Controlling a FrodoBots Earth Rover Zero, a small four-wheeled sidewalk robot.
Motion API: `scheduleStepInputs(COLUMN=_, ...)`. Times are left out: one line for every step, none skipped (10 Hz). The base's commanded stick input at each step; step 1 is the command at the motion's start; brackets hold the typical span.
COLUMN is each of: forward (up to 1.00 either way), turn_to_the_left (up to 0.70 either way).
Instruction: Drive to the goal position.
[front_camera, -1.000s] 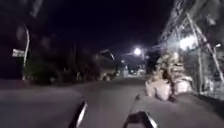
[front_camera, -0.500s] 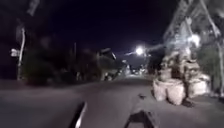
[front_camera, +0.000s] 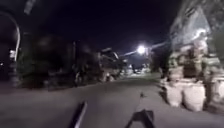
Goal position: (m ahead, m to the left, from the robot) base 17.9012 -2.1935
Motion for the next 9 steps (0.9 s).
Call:
scheduleStepInputs(forward=1.0, turn_to_the_left=0.01)
scheduleStepInputs(forward=1.0, turn_to_the_left=0.01)
scheduleStepInputs(forward=1.0, turn_to_the_left=0.01)
scheduleStepInputs(forward=1.0, turn_to_the_left=0.01)
scheduleStepInputs(forward=1.0, turn_to_the_left=0.01)
scheduleStepInputs(forward=1.0, turn_to_the_left=0.01)
scheduleStepInputs(forward=1.0, turn_to_the_left=0.01)
scheduleStepInputs(forward=1.0, turn_to_the_left=0.01)
scheduleStepInputs(forward=1.0, turn_to_the_left=0.01)
